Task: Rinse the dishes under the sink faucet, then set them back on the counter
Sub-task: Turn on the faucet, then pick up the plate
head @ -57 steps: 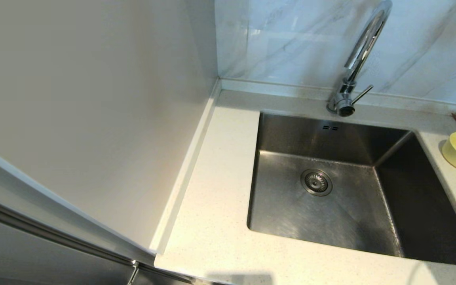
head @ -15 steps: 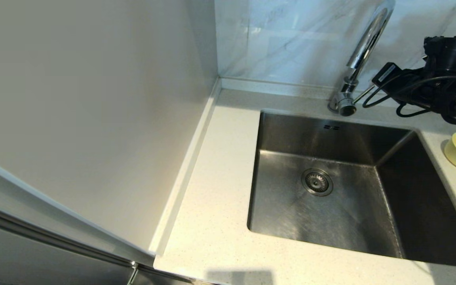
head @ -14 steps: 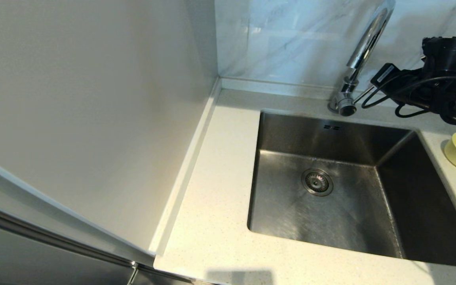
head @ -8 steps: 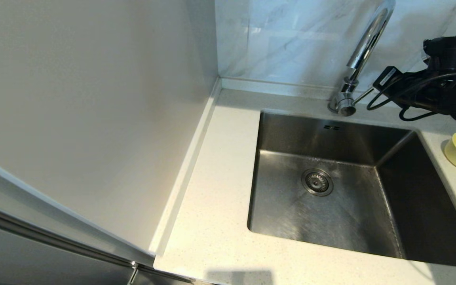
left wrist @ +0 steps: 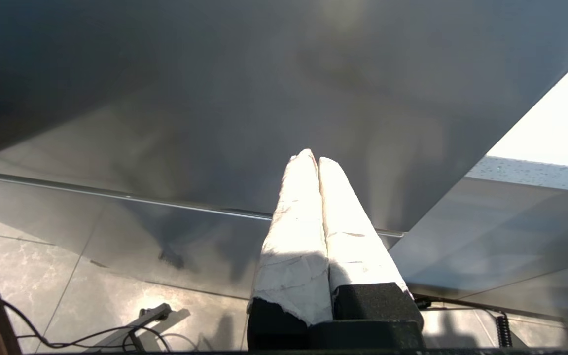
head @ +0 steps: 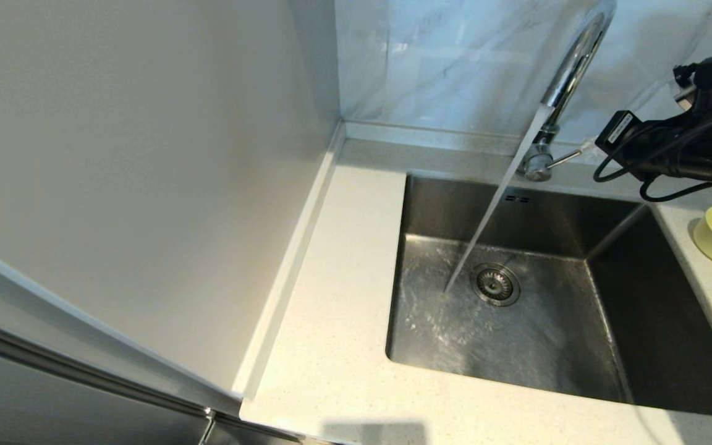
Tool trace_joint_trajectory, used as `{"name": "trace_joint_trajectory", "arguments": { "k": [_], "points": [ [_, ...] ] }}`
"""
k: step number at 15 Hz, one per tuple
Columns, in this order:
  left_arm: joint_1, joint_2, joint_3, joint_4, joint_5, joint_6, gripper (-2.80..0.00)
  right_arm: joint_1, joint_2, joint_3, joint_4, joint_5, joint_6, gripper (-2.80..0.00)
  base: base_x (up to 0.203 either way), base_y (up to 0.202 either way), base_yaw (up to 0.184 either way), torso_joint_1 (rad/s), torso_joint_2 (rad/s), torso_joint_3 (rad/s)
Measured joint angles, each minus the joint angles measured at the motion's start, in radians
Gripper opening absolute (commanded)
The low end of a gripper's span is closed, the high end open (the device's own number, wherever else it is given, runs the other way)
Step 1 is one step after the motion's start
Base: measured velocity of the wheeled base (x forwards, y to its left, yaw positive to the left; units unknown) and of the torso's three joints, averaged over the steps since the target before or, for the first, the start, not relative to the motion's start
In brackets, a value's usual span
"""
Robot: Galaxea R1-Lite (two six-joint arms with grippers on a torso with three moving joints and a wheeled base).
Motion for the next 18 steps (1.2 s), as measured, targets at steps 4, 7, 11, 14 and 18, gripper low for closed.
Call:
{"name": "trace_joint_trajectory", "arguments": {
  "k": [4, 7, 11, 14, 18],
  "points": [
    [0.0, 0.0, 0.0, 0.0, 0.0, 0.0, -2.8, -0.111, -0.023, 0.021, 0.013, -0.137, -0.078, -2.8, 0.0, 0.0, 0.0, 0.0, 0.0, 0.0],
    [0.0, 0.0, 0.0, 0.0, 0.0, 0.0, -2.8, -0.212, -0.147, 0.165, 0.044, -0.046, -0.173, -2.8, 0.0, 0.0, 0.0, 0.0, 0.0, 0.0],
    [0.0, 0.0, 0.0, 0.0, 0.0, 0.0, -2.8, -0.338, -0.457, 0.323, 0.323, 0.239, -0.241, -2.8, 0.0, 0.0, 0.0, 0.0, 0.0, 0.0],
    [0.0, 0.0, 0.0, 0.0, 0.0, 0.0, -2.8, -0.37, -0.676, 0.421, 0.71, 0.295, -0.339, -2.8, 0.0, 0.0, 0.0, 0.0, 0.0, 0.0],
    [0.0, 0.0, 0.0, 0.0, 0.0, 0.0, -2.8, -0.321, -0.774, 0.56, 0.956, 0.101, -0.385, -2.8, 0.0, 0.0, 0.0, 0.0, 0.0, 0.0]
  ]
}}
